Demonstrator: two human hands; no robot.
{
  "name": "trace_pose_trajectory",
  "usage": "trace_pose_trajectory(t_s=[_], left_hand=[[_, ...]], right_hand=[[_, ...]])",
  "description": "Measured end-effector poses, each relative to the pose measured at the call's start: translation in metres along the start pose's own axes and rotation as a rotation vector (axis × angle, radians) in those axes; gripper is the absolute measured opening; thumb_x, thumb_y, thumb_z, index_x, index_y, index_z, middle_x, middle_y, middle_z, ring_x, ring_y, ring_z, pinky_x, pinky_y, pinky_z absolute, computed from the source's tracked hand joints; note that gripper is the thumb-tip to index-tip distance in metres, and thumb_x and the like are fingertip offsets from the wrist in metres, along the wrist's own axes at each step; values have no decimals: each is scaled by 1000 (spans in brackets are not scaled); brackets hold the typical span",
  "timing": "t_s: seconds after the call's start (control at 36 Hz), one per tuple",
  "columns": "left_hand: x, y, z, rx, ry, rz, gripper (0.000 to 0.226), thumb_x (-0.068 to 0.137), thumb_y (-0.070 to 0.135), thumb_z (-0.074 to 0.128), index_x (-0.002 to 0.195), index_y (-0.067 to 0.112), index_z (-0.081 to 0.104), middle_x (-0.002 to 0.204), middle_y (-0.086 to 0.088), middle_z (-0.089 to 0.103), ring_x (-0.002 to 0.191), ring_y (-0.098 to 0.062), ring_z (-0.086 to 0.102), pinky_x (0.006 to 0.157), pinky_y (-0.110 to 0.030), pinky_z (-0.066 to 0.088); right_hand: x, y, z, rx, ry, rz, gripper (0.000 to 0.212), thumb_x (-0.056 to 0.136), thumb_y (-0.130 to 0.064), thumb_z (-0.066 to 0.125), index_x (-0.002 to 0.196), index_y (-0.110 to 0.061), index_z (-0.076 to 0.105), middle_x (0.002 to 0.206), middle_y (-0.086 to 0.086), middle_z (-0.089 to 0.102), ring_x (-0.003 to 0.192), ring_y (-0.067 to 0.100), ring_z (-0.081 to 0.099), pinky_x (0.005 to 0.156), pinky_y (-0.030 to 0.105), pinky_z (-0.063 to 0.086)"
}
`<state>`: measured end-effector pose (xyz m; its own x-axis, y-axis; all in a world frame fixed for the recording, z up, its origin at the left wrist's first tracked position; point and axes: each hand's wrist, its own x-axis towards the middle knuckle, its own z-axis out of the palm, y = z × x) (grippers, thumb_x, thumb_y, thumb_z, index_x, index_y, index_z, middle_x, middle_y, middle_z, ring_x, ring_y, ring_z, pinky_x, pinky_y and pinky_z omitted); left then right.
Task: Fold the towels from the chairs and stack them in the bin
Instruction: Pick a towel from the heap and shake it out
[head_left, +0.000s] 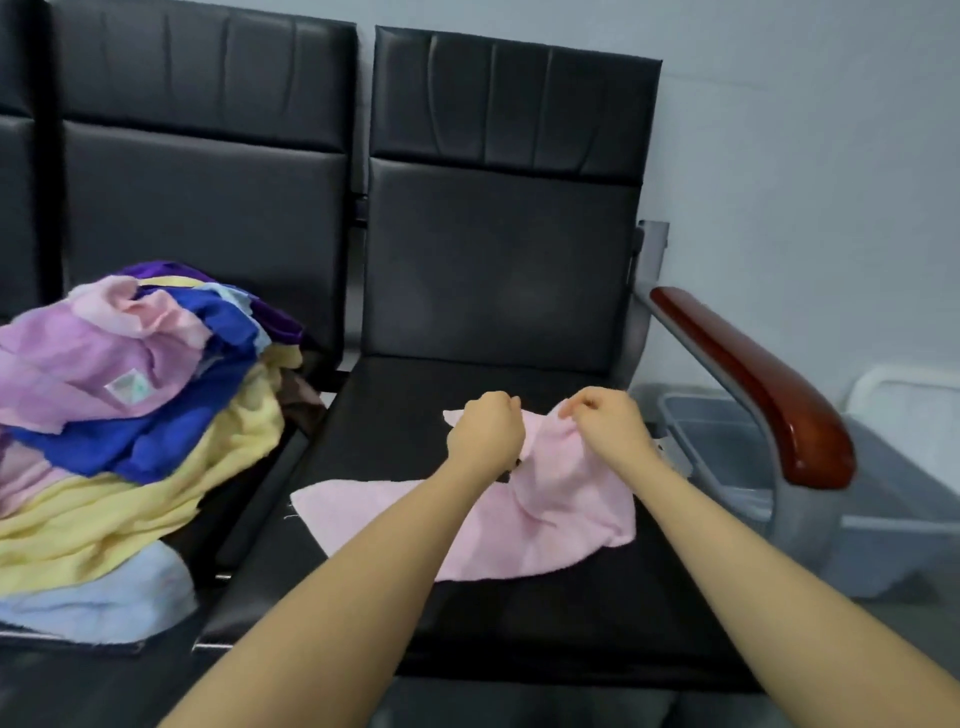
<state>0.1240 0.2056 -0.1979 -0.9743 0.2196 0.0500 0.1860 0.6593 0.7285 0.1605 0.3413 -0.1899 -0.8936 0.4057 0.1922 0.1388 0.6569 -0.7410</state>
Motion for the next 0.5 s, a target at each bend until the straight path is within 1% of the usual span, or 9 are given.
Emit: trace_pose_trajectory(t_s=[0.06, 0.14, 0.19, 0.28, 0.33, 0.36, 0.39, 0.44, 0.5], left_hand=[[1, -12, 6, 157, -22, -94, 19, 96, 14, 42, 98, 4, 57, 104, -13, 65, 86, -28, 63, 68, -32, 44], [-1, -27, 19, 302, -73, -101, 20, 95, 20, 44, 98, 8, 59, 105, -8, 63, 102, -28, 59, 76, -31, 39], [-4, -32, 31, 348, -95, -71, 24, 95, 32, 45, 96, 12, 57, 109, -8, 59, 107, -28, 54, 86, -33, 36], [-4, -33, 45, 428, -133, -63, 33, 93, 42, 46, 109, 15, 57, 119, -6, 50, 113, -27, 44, 93, -32, 30], [-1, -29, 56, 466, -149, -42, 37, 90, 46, 49, 109, 15, 58, 119, -5, 49, 112, -27, 42, 93, -33, 29], [0, -28, 58, 471, -154, -36, 38, 90, 46, 49, 108, 15, 60, 118, -5, 51, 112, -27, 43, 93, -33, 29], [1, -26, 62, 464, -163, -30, 37, 90, 44, 50, 107, 13, 61, 116, -5, 53, 111, -27, 44, 92, -33, 29], [2, -23, 68, 433, -177, -18, 29, 90, 32, 49, 105, 12, 63, 113, -6, 57, 108, -27, 46, 87, -32, 29], [-1, -20, 70, 422, -186, 6, 22, 90, 20, 46, 102, 13, 62, 107, -6, 60, 106, -26, 49, 82, -31, 27]], right_hand=[[-5, 10, 4, -2, -72, 34, 36, 87, -2, 43, 70, -21, 69, 94, -1, 68, 98, 19, 59, 91, 32, 45], [-15, 24, 9, -78, -13, 60, 26, 92, -7, 40, 101, -12, 64, 103, 6, 63, 92, 22, 57, 75, 29, 40], [-18, 35, 12, -353, 61, 30, 25, 95, -14, 40, 116, -11, 53, 108, 10, 61, 96, 29, 58, 73, 33, 40], [-19, 46, 19, -659, 39, 50, 50, 94, -41, 47, 130, -7, 42, 128, 13, 51, 118, 33, 49, 96, 41, 36], [-18, 56, 23, -667, -40, 168, 74, 87, -61, 48, 133, -4, 39, 133, 15, 46, 126, 33, 42, 105, 43, 29], [-18, 59, 24, -656, -83, 203, 77, 85, -66, 47, 132, -5, 42, 132, 14, 48, 125, 32, 43, 105, 42, 29], [-18, 63, 25, -637, -109, 213, 72, 85, -67, 46, 127, -8, 47, 127, 12, 50, 122, 31, 44, 103, 41, 30], [-21, 67, 24, -591, -128, 159, 45, 91, -56, 44, 110, -17, 55, 116, 8, 54, 115, 31, 46, 98, 41, 31], [-24, 66, 22, -591, -112, 71, 18, 95, -38, 43, 93, -22, 50, 107, 7, 58, 110, 31, 48, 93, 41, 32]])
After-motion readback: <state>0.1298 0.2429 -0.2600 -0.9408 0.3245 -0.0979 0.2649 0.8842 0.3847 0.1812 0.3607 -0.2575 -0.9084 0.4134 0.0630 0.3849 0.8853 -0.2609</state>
